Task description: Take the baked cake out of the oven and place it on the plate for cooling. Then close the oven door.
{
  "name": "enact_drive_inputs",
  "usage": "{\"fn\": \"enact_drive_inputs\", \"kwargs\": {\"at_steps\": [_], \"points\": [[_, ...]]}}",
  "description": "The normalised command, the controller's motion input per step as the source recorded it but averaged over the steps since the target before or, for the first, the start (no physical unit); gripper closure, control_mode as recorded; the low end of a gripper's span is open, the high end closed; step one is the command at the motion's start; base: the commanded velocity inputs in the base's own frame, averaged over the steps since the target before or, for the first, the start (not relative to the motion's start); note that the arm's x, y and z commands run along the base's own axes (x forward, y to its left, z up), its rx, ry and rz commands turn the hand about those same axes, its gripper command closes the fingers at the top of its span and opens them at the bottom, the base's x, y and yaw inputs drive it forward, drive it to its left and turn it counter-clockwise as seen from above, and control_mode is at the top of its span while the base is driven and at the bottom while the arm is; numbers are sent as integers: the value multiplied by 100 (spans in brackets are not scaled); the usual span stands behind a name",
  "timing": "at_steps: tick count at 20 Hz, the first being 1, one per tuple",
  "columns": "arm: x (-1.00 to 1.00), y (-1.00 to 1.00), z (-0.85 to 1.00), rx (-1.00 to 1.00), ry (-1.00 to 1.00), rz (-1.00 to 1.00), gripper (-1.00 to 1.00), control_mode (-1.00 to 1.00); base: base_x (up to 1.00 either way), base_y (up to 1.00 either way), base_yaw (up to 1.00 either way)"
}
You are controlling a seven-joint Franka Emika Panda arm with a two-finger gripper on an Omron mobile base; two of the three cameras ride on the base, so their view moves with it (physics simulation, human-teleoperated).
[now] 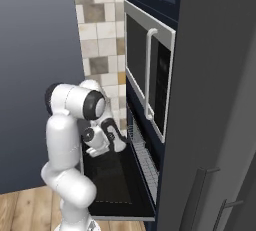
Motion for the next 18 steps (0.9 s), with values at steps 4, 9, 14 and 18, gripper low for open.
{"fn": "enact_drive_inputs", "kwargs": {"at_steps": [4, 9, 14, 18], "points": [[-36, 84, 100, 0, -11, 0, -100, -100, 0, 0, 0], [-15, 83, 100, -2, -10, 0, -100, -100, 0, 0, 0], [0, 71, 100, -2, -6, 0, -100, -100, 0, 0, 0], [2, 67, 100, -2, 0, 0, -100, -100, 0, 0, 0]]}}
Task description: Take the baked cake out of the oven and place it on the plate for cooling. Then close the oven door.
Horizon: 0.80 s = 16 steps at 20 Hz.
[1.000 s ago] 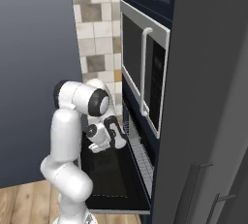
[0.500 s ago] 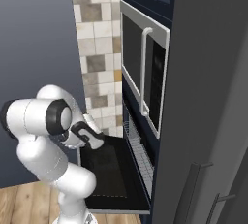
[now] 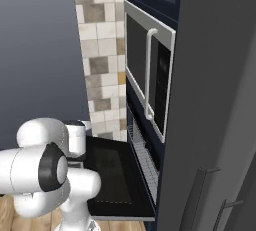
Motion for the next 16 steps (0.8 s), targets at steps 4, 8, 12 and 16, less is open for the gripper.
{"fn": "enact_drive_inputs", "kwargs": {"at_steps": [4, 8, 12, 16], "points": [[13, 65, 100, -5, 0, 0, -100, -100, 0, 0, 0], [12, 61, 100, -8, 1, 0, -100, -100, 0, 0, 0], [0, 60, 94, -13, 8, 0, -100, -100, 0, 0, 0], [-31, 59, 42, -20, 10, -6, -100, -100, 0, 0, 0]]}}
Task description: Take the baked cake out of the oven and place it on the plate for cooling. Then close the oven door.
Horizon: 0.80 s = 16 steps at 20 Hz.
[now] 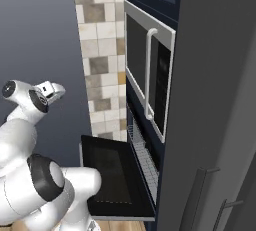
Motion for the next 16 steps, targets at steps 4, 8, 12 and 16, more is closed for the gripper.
{"fn": "enact_drive_inputs", "kwargs": {"at_steps": [4, 8, 12, 16], "points": [[-61, 55, 0, -29, 2, -13, -100, -100, 0, 0, 0], [-47, 43, -17, -33, 0, -19, -100, -100, 0, 0, 0], [-18, 33, -29, -33, 0, -21, -100, -100, 0, 0, 0], [-9, 18, -47, -31, 0, -22, -100, -100, 0, 0, 0]]}}
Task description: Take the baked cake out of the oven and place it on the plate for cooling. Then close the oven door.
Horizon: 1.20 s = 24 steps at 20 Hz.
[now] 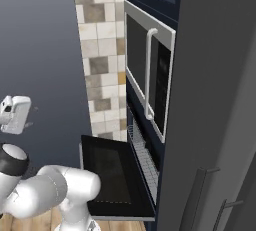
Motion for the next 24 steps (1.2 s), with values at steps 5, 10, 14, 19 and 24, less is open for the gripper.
{"fn": "enact_drive_inputs", "kwargs": {"at_steps": [5, 10, 14, 19, 24], "points": [[-21, 2, -54, -28, 0, -23, -100, -100, 0, 0, 0], [-18, 0, -60, -27, -1, -24, -100, -100, 0, 0, 0], [-1, 0, -58, -24, 0, -24, -100, -100, 0, 0, 0], [-11, 0, -59, -22, 0, -22, -100, -100, 0, 0, 0], [-24, 0, -59, -20, 0, -16, -100, -100, 0, 0, 0]]}}
